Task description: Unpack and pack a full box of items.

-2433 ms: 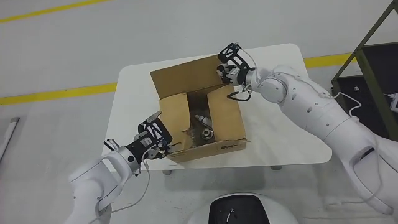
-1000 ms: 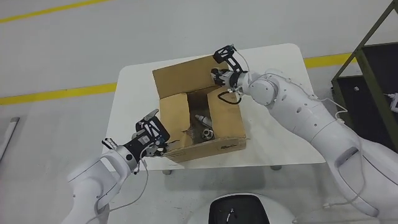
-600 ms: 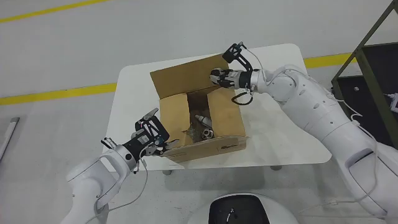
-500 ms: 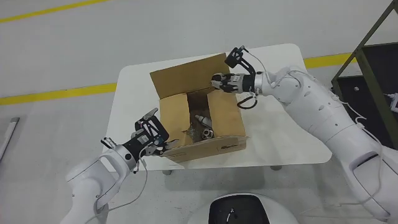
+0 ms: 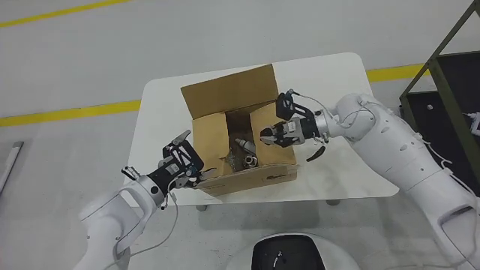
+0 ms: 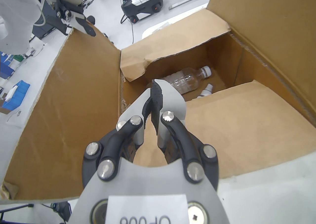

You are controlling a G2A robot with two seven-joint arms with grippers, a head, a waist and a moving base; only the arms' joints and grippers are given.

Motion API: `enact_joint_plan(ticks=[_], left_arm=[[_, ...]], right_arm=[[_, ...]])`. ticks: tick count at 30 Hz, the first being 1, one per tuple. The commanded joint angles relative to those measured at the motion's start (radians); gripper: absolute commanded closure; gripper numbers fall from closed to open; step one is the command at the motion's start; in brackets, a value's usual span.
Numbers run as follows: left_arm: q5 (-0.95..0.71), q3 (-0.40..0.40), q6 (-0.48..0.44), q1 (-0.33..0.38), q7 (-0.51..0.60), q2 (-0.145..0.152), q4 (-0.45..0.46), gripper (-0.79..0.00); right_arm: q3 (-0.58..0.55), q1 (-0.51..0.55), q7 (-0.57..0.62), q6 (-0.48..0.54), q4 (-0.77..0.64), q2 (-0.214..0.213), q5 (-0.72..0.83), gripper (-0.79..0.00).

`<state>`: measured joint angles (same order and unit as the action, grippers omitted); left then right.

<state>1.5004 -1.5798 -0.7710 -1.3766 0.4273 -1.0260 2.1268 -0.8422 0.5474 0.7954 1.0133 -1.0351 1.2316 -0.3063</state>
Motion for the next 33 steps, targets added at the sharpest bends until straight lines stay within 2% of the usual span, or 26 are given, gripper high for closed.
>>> enact_joint_plan(ticks=[1,11,21,23,33], left_arm=[[0.000,-0.002,-0.002,-0.003,0.000,0.001,0.004,-0.785],[-0.002,-0.007,-0.010,-0.009,-0.002,0.008,0.012,-0.785],[-0.004,0.004,-0.015,-0.009,-0.004,0.013,0.015,-0.785],[-0.002,0.004,-0.013,-0.008,-0.005,0.014,0.015,-0.785],[-0.014,-0.008,0.009,-0.020,0.003,0.018,0.025,-0.785]], right_arm=[[-0.003,0.016,0.011,-0.001,-0.025,-0.008,0.015,0.000],[0.065,0.046,0.012,-0.001,-0.134,-0.067,0.031,0.000],[0.067,0.046,0.012,-0.001,-0.135,-0.069,0.033,0.000],[0.064,0.066,-0.013,-0.001,-0.172,-0.072,0.029,0.000],[0.114,0.106,0.012,-0.001,-0.279,-0.127,0.014,0.000]])
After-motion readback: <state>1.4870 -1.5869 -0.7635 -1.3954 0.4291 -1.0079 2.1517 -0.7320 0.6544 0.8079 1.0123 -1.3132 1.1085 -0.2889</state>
